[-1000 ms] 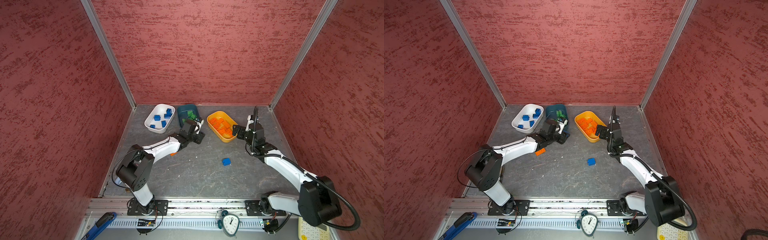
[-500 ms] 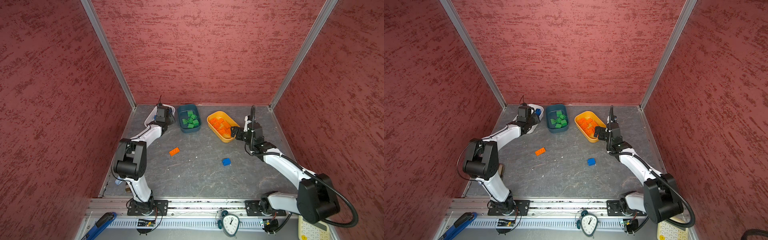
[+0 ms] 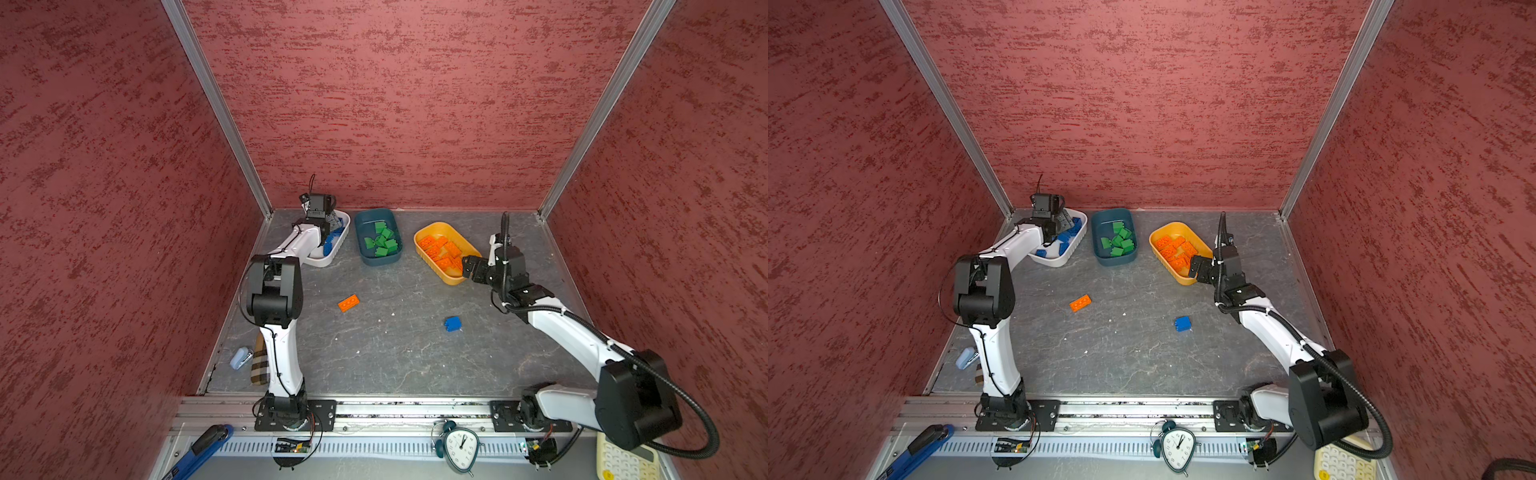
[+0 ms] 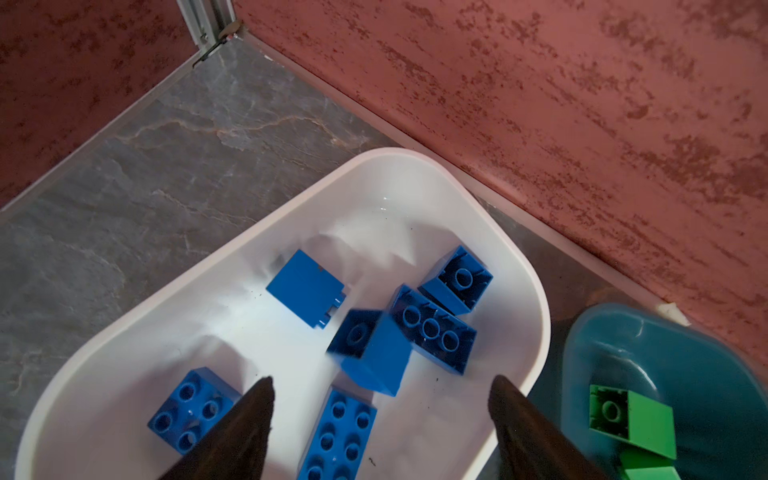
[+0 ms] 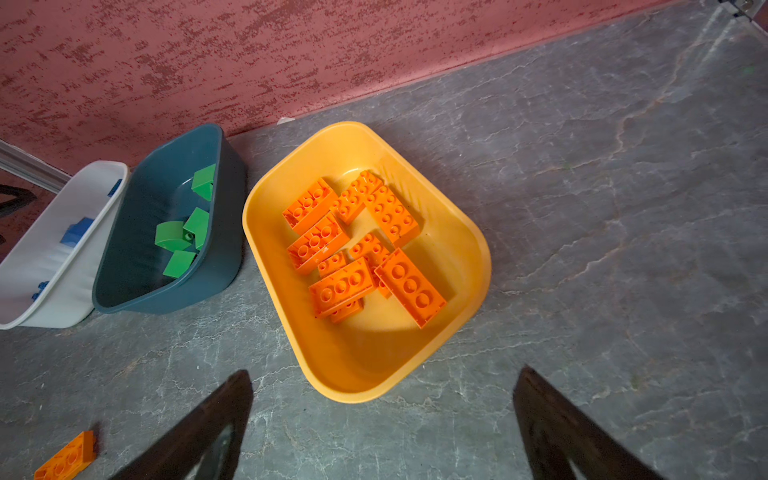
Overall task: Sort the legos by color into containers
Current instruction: 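Carry the blue brick to the white tub and release it, then reach the left gripper to the last blue brick and grasp it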
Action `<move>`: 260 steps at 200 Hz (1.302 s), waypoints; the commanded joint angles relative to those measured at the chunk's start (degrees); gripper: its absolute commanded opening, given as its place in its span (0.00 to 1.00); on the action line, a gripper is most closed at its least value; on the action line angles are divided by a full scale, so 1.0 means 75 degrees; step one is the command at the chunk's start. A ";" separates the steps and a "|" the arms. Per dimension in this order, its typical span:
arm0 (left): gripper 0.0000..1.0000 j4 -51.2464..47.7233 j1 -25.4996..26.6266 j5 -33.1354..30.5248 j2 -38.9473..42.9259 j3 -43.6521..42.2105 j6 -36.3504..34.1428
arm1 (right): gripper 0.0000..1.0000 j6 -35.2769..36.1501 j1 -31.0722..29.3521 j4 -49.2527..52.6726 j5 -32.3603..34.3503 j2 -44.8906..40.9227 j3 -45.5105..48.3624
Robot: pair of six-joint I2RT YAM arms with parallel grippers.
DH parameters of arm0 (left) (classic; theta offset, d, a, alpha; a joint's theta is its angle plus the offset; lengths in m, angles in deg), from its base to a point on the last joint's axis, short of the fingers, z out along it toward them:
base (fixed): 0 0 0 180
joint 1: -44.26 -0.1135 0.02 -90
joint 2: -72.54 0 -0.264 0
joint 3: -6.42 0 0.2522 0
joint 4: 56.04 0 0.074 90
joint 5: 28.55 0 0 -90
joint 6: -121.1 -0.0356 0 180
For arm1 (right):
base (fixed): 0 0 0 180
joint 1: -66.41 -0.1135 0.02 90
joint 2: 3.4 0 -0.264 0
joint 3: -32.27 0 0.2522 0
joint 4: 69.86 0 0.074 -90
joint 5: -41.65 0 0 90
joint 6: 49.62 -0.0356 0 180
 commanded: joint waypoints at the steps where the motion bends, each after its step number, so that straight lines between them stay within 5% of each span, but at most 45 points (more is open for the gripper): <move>1: 0.93 0.0038 0.0121 0.0417 0.0355 -0.0071 -0.0206 | 0.99 -0.0028 0.0010 0.0072 -0.0008 -0.0320 0.0022; 34: 0.97 0.0364 0.0512 0.0854 0.1279 -0.0971 -0.0210 | 0.99 -0.0336 0.0007 0.0060 0.0176 -0.0474 0.0265; 61: 0.99 0.1009 0.1315 0.0886 0.2401 -0.2302 -0.0710 | 0.99 -0.0821 0.0023 0.0142 0.0952 -0.0535 0.0486; 108: 0.99 0.2046 0.2797 0.1123 0.3455 -0.3974 -0.1609 | 0.99 -0.1267 0.0054 -0.0317 0.0965 -0.0403 0.0780; 177: 0.99 0.2167 0.4803 0.3556 0.2740 -0.4155 -0.3672 | 0.99 -0.1540 0.0057 -0.0944 0.1396 -0.0857 0.1215; 260: 1.00 0.0493 0.6695 0.3143 0.0754 -0.2379 -0.5801 | 0.99 -0.1784 0.0065 -0.0805 0.2369 -0.1966 0.1946</move>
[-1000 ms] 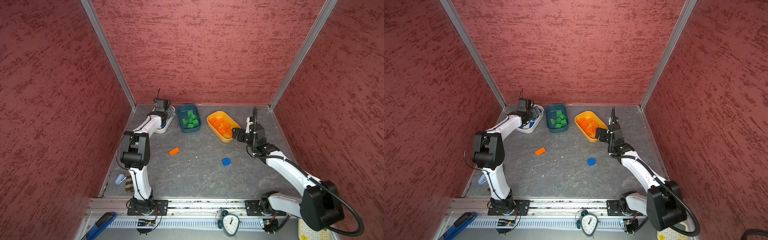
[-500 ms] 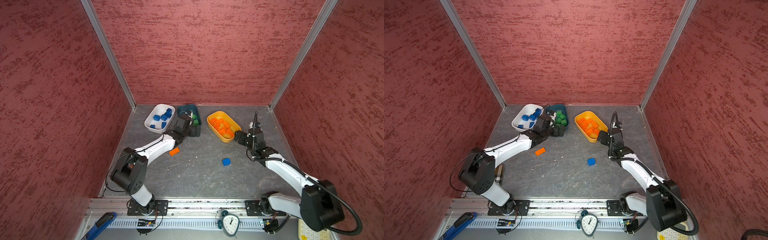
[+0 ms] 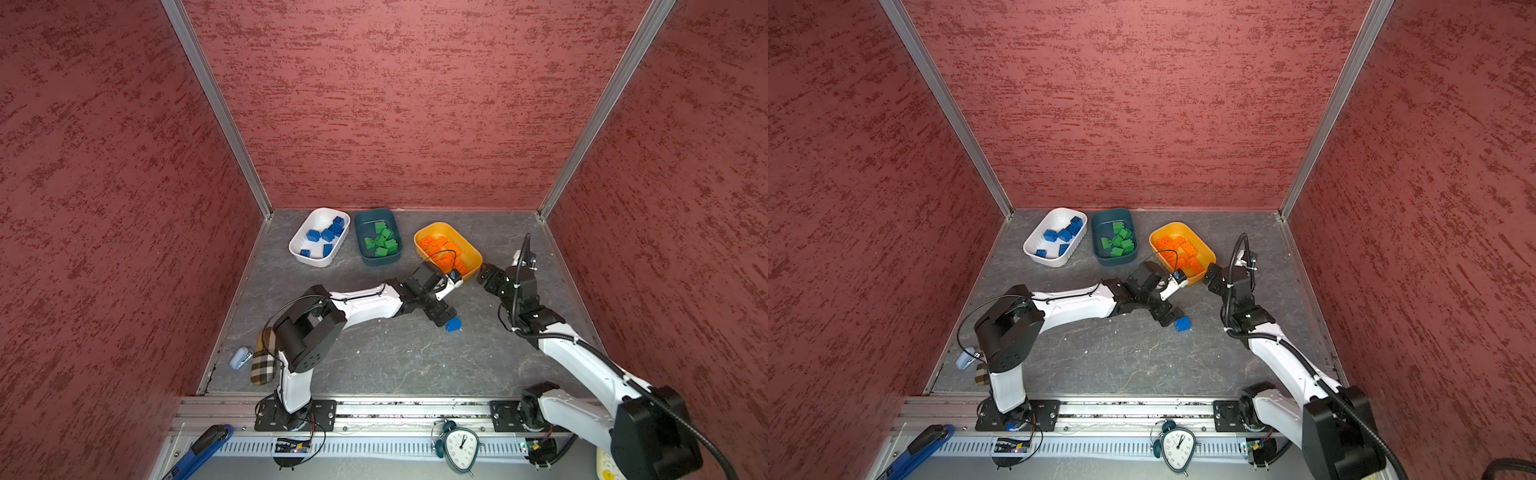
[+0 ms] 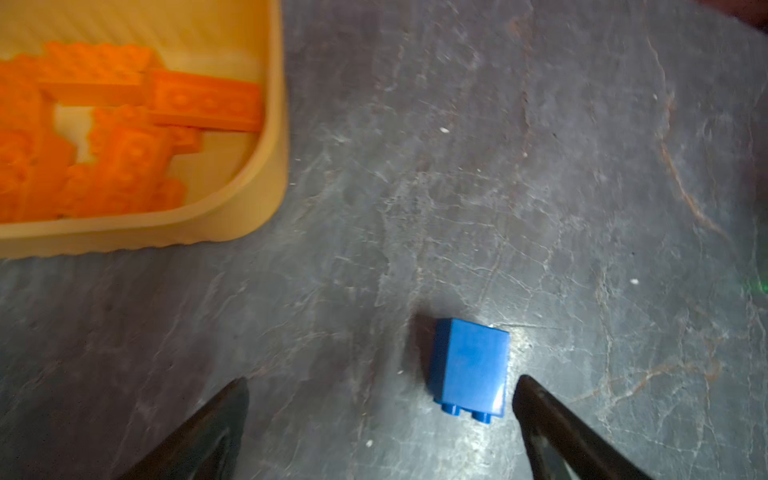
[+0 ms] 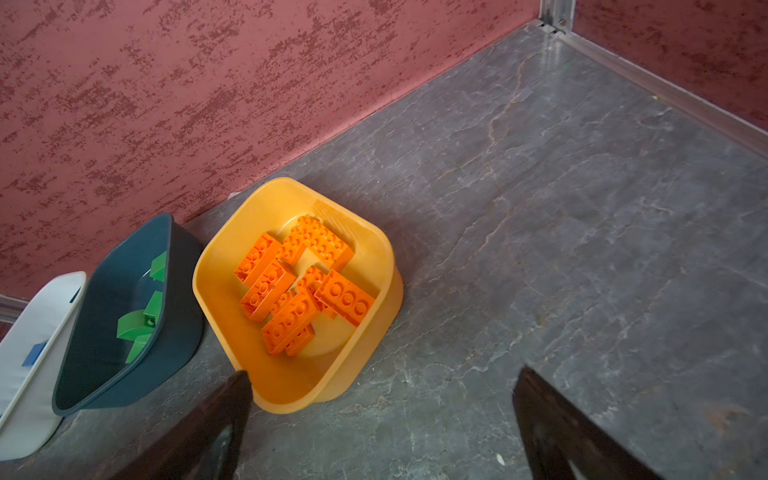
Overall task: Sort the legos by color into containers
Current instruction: 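Reach the left gripper to the last blue brick and grasp it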
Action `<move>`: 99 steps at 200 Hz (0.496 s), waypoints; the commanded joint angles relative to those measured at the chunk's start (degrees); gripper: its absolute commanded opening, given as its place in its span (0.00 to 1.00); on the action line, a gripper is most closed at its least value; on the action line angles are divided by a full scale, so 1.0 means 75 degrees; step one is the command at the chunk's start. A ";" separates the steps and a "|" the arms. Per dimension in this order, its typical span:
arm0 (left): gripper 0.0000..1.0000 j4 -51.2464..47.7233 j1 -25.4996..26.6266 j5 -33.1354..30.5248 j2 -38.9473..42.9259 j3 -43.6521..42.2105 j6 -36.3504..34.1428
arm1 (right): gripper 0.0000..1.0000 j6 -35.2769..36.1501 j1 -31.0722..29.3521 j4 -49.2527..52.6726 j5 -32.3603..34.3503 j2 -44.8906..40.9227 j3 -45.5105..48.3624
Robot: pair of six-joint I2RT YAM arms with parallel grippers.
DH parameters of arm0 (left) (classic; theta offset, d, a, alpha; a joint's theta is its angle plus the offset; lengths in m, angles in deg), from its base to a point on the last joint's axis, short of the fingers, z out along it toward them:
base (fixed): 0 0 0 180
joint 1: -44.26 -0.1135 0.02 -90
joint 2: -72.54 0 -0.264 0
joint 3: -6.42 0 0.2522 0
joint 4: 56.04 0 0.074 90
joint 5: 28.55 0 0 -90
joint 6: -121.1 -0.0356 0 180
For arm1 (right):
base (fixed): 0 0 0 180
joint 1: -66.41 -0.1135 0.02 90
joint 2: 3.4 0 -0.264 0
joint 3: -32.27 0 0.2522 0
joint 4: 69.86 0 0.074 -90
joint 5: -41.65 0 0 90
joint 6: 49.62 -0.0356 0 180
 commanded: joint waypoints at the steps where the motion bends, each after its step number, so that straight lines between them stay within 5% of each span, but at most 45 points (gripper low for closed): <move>1: 0.99 -0.0643 0.0195 -0.0122 -0.0434 0.0450 -0.0722 | 0.99 -0.0191 0.0048 -0.0147 0.0552 -0.0346 0.0185; 73: 0.87 -0.1182 0.0446 0.0072 -0.1289 0.1094 -0.1060 | 0.99 -0.0075 0.0049 -0.0096 0.0715 -0.0458 0.0202; 99: 0.75 -0.1322 0.0494 0.0064 -0.1550 0.1247 -0.0999 | 0.99 -0.0068 0.0049 -0.0090 0.0656 -0.0381 0.0165</move>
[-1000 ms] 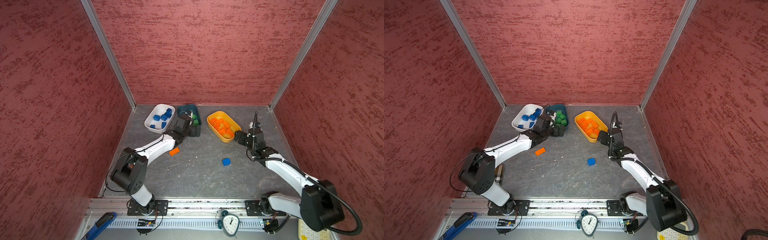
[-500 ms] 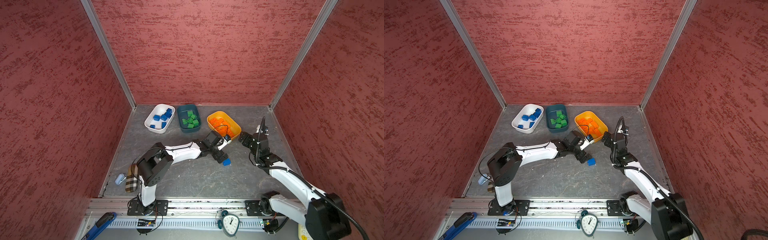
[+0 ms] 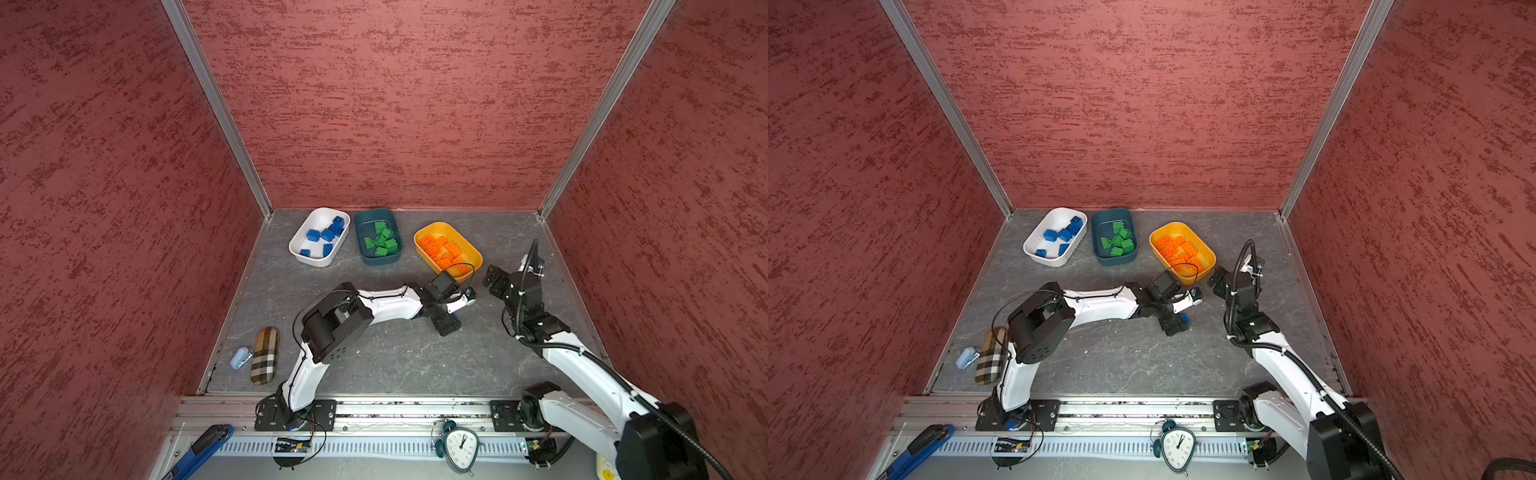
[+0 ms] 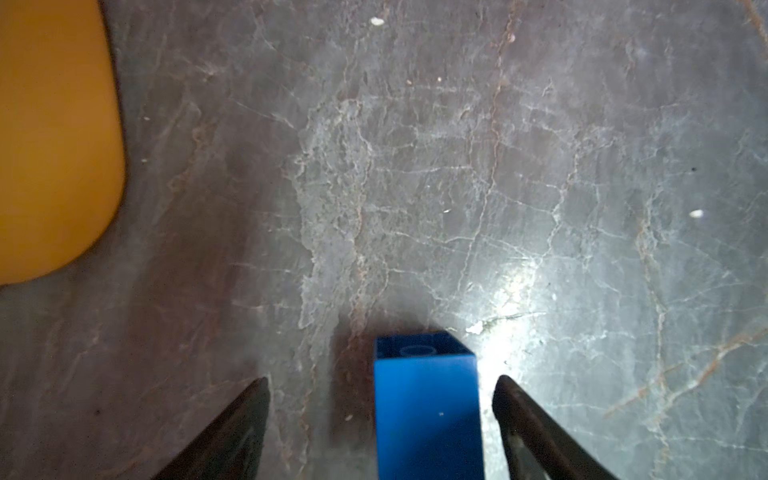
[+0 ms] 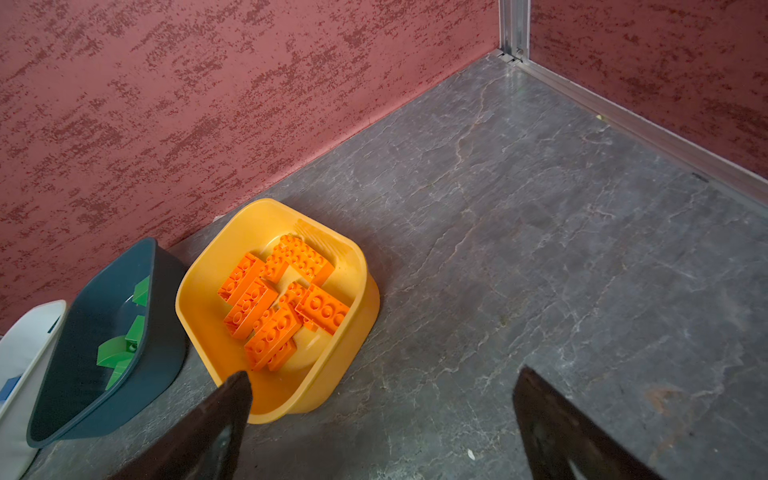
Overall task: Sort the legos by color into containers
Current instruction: 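Reach the left gripper to the last blue brick and grasp it, then carry the blue brick to the white tub and release it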
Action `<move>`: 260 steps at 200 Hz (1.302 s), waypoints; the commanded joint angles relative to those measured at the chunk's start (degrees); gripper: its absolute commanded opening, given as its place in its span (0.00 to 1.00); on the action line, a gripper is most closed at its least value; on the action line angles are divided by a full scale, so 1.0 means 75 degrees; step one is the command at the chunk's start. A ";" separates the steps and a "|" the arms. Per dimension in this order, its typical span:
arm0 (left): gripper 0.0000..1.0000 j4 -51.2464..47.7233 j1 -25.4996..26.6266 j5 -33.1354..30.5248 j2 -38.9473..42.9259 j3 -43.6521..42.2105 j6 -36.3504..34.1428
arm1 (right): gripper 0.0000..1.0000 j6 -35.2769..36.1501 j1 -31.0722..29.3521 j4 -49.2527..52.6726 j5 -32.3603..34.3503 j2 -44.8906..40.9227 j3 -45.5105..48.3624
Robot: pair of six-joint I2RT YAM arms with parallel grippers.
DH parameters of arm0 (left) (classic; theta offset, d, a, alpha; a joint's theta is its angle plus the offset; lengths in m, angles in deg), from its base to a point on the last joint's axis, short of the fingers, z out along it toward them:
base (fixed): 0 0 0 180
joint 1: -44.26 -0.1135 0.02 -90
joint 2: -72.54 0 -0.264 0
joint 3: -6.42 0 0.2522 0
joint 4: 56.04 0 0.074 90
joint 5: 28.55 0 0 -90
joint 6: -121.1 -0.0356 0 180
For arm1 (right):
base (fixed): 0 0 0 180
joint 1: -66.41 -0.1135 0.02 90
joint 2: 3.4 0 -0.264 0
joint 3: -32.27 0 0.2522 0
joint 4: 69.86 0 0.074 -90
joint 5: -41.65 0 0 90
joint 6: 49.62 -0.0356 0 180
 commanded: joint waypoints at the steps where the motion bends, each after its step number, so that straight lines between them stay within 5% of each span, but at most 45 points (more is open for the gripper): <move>1: 0.74 -0.0257 0.0090 0.0096 -0.0300 0.0242 -0.0144 | 0.99 -0.0025 0.0043 -0.0125 0.0180 0.0047 -0.0066; 110: 0.21 0.0510 -0.0403 0.0049 0.0128 -0.0162 0.1129 | 0.99 0.0370 0.0043 -0.0401 -0.0557 -0.0013 -0.0078; 161: 0.19 0.2125 -0.1598 0.0238 0.1291 -0.1393 0.2911 | 0.99 0.1078 -0.0223 -0.1022 -0.2035 0.0683 -0.0439; 260: 0.20 0.2845 -0.4197 0.0567 0.2891 -0.2679 0.4121 | 0.99 0.2165 -0.1940 -0.1329 -0.1721 0.2788 -0.1915</move>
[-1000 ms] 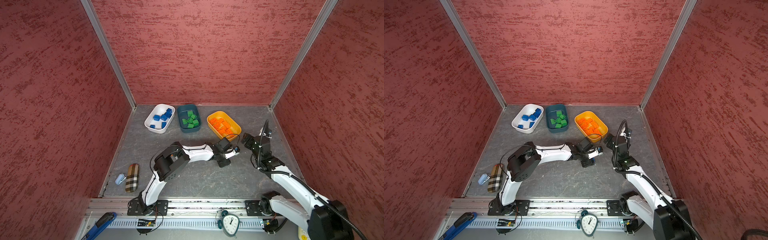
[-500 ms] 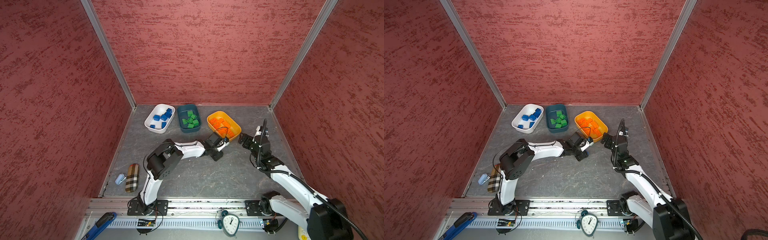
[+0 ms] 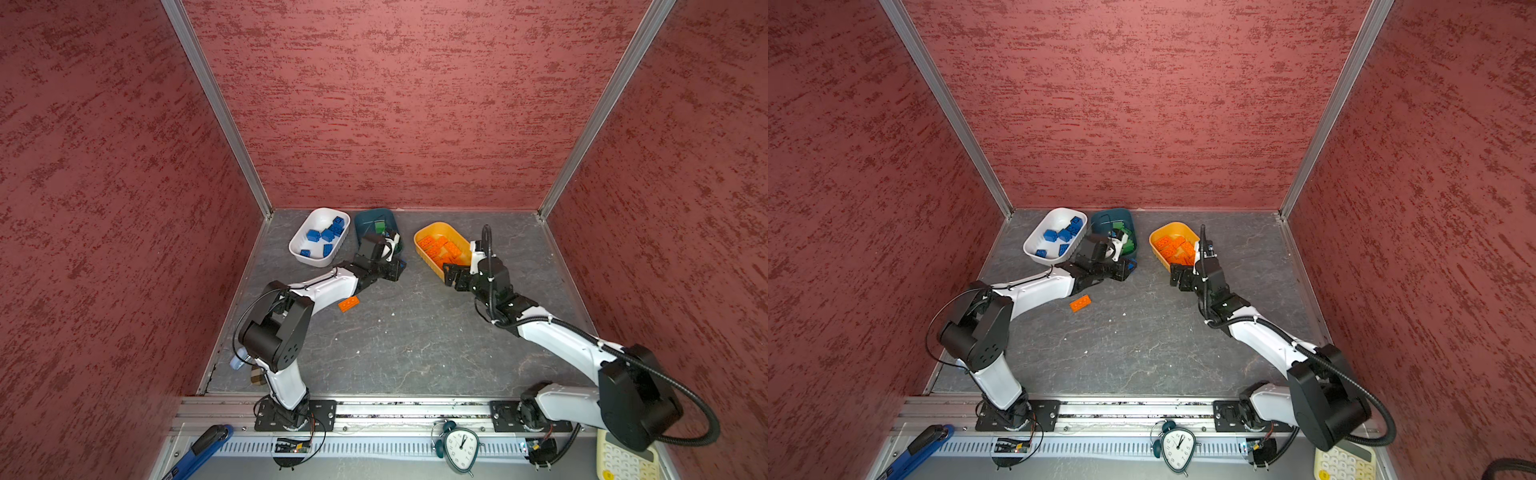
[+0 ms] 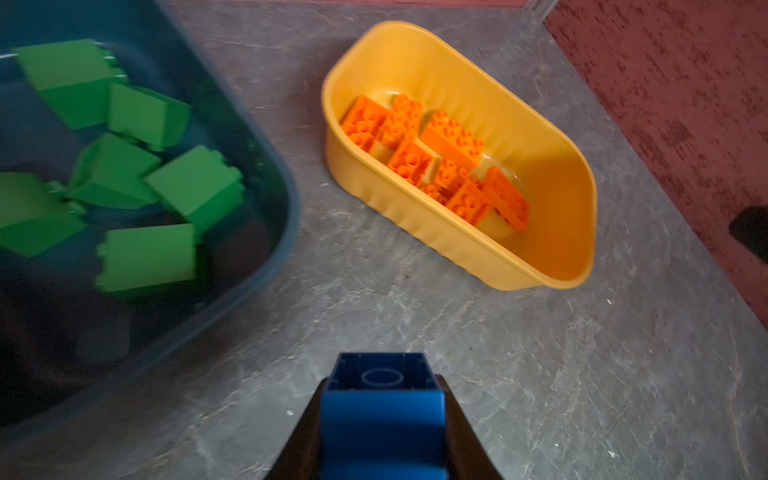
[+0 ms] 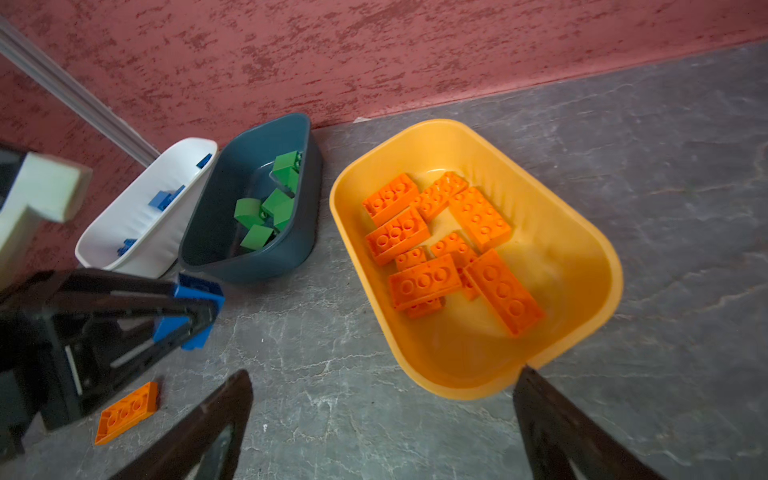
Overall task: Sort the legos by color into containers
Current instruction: 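Carry the blue brick to the white tub and release it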
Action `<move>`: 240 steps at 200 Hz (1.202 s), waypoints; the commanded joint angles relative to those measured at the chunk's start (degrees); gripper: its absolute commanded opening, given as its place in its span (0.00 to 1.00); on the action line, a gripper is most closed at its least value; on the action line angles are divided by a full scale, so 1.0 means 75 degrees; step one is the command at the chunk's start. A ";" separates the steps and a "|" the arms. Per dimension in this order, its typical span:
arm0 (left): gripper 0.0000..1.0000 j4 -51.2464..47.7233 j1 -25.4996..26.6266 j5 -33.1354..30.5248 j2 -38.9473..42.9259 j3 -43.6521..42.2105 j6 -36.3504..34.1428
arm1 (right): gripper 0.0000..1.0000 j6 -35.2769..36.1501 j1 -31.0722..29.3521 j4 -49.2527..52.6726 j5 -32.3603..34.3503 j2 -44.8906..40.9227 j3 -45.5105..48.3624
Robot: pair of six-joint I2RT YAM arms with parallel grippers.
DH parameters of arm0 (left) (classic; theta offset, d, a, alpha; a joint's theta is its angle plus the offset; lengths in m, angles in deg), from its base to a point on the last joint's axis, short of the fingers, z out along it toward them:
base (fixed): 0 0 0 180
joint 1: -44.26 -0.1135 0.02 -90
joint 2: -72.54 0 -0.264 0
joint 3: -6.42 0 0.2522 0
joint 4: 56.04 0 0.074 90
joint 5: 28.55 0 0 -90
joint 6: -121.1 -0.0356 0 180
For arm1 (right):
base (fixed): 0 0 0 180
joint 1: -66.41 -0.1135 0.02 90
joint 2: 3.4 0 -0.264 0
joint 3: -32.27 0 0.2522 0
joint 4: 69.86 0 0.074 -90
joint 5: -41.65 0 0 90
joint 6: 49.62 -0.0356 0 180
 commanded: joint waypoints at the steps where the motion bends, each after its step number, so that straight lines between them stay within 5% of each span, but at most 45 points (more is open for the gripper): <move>1: 0.20 0.0229 -0.0411 0.0089 0.0309 -0.0155 0.0326 | 0.99 0.0462 -0.0354 -0.0289 0.0186 0.0427 -0.0503; 64: 0.20 -0.0425 -0.1944 -0.0747 0.0661 0.0151 0.0629 | 0.99 0.1023 -0.1198 -0.0251 0.0416 0.1742 -0.1634; 104: 0.20 -0.1789 -0.2841 -0.1974 0.0240 0.1015 0.1064 | 0.99 0.1144 -0.1474 -0.0280 0.0682 0.2134 -0.1976; 138: 0.20 -0.2036 -0.3553 -0.2145 -0.0141 0.1336 0.1633 | 0.99 0.1287 -0.1665 -0.0086 0.1036 0.2263 -0.2160; 207: 0.30 -0.3797 -0.3679 -0.3273 -0.1603 0.3298 0.1834 | 0.99 0.1607 -0.1804 0.0000 0.0649 0.2269 -0.2085; 240: 0.48 -0.4310 -0.3668 -0.3510 -0.2121 0.4015 0.2000 | 0.99 0.1770 -0.1896 0.0059 0.0550 0.2292 -0.2113</move>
